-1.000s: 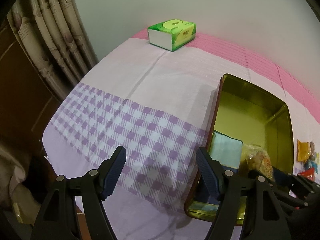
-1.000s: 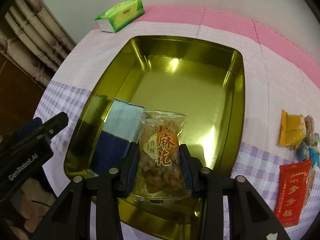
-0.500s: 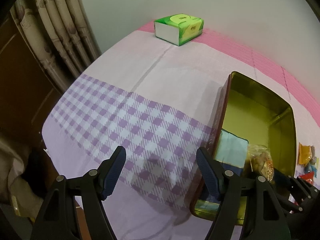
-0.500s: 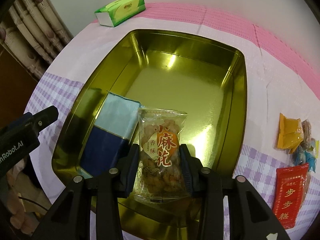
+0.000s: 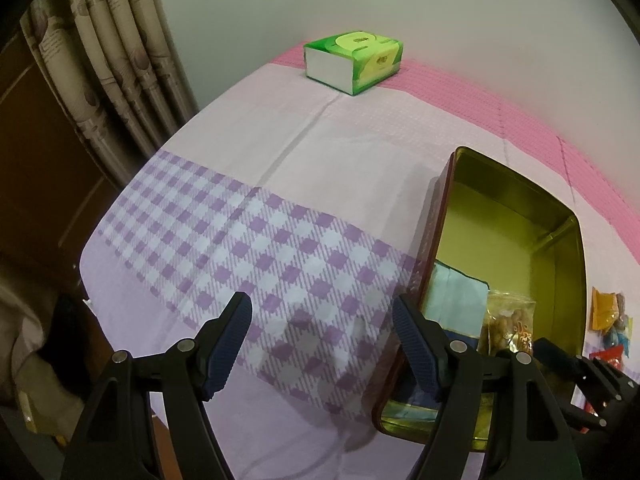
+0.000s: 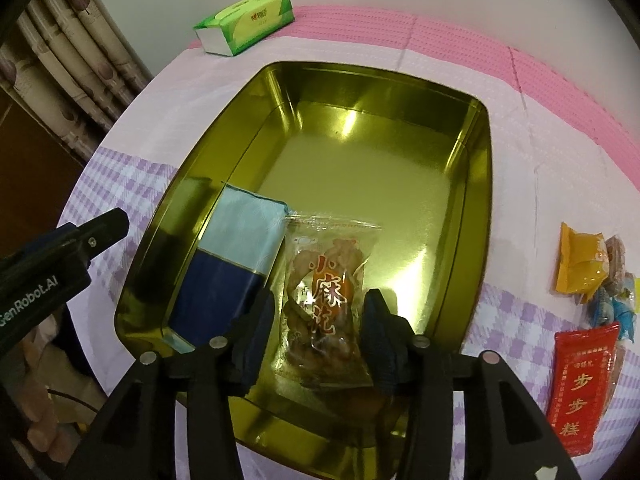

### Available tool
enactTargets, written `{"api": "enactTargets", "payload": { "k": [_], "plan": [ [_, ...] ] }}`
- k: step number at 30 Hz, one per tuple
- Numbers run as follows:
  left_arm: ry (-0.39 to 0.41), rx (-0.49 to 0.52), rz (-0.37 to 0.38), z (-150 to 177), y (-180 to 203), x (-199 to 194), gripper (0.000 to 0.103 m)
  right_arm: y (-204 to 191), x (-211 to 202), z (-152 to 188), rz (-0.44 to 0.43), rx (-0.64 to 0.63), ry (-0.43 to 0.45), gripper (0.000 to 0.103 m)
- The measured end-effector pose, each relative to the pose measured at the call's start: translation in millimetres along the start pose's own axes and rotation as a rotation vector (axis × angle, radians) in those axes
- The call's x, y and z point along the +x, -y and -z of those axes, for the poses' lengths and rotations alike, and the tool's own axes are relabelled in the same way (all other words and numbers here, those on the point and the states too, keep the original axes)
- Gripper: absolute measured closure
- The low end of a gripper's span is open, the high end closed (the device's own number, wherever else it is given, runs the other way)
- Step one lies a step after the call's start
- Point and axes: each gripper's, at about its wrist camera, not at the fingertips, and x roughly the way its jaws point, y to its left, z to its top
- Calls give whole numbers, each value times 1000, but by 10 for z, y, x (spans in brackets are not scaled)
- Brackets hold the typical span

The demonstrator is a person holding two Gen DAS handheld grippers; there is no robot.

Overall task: Organize snacks
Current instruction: 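Lower both packets into the tin and open both grippers, then move both tools back to the snack pile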

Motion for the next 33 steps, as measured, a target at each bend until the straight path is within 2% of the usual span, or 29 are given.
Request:
{"api": "enactTargets", "payload": {
  "k": [15,20,27,33],
  "plan": [
    [10,13,8,10,32,-18,30,127,-366,50,48,-14,101,57],
    [20,20,1,18,40,-31,30,254,-544,96,35,-2,128,57],
    [29,38,-8,38,86,-58,30,771,-814,231,83,57,160,57],
    [45,69,-12,59,170,-108,30,1504,-991,405,137,163,171,57]
  ]
}}
